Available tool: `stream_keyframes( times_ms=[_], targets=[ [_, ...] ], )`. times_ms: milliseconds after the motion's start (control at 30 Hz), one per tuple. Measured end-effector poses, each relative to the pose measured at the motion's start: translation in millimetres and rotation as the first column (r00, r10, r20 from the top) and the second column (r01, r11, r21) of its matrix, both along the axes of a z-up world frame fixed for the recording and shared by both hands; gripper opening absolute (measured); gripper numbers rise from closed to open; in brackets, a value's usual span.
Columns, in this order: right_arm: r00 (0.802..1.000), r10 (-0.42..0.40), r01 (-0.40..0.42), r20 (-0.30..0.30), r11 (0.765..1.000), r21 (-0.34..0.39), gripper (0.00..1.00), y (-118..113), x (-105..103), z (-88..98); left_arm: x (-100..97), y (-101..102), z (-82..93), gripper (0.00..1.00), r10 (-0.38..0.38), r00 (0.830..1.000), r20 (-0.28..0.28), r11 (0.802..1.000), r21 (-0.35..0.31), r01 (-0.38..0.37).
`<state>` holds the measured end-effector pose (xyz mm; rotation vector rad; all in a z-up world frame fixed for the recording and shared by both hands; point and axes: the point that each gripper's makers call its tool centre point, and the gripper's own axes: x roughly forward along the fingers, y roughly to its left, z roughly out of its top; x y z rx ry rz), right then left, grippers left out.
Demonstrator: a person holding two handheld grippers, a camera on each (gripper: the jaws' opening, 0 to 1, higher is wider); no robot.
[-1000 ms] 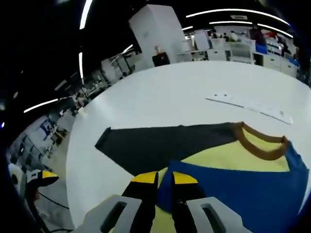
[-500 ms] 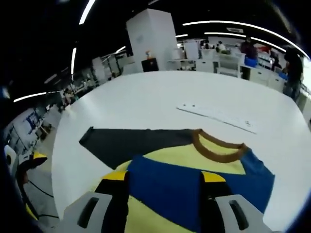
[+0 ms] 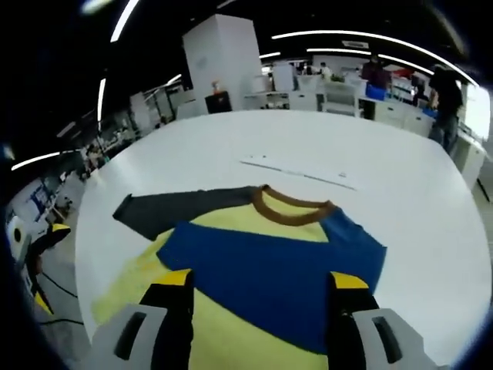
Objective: Fold the garment on the visible template until the final outline fits inside the template.
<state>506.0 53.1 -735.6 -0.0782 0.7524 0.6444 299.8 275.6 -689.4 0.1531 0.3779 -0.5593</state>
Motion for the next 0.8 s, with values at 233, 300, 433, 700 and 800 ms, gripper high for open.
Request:
stream_keyframes(
  times_ms=[233,300,433,700,800],
  targets=[
    [0.999,-0.037,0.037,0.009,0.999,-0.012,0.55,-31,-2,-5.3,0.7,-2,2.2,0.99,-0.001,1.0,0.004,1.0,0.004,0.001],
    [0.999,-0.042,0.042,0.02,0.999,-0.023,0.49,-40,-3,-6.6,1.1,-2,2.5,0.99,0.002,1.0,0.008,1.0,0.005,-0.002],
    [0.999,-0.045,0.046,0.031,0.998,-0.051,0.39,-59,-5,-9.7,1.3,-1,2.9,0.99,0.003,1.0,0.008,1.0,0.008,-0.003],
    [0.999,-0.04,0.044,0.036,0.995,-0.092,0.23,-89,-12,-18.9,0.5,-3,4.0,0.99,0.002,1.0,0.008,1.0,0.013,-0.002],
    [0.999,-0.038,0.042,0.036,0.994,-0.105,0.17,-96,-14,-21.8,0.1,-4,4.3,0.99,0.001,1.0,0.007,1.0,0.016,-0.001]
  ],
)
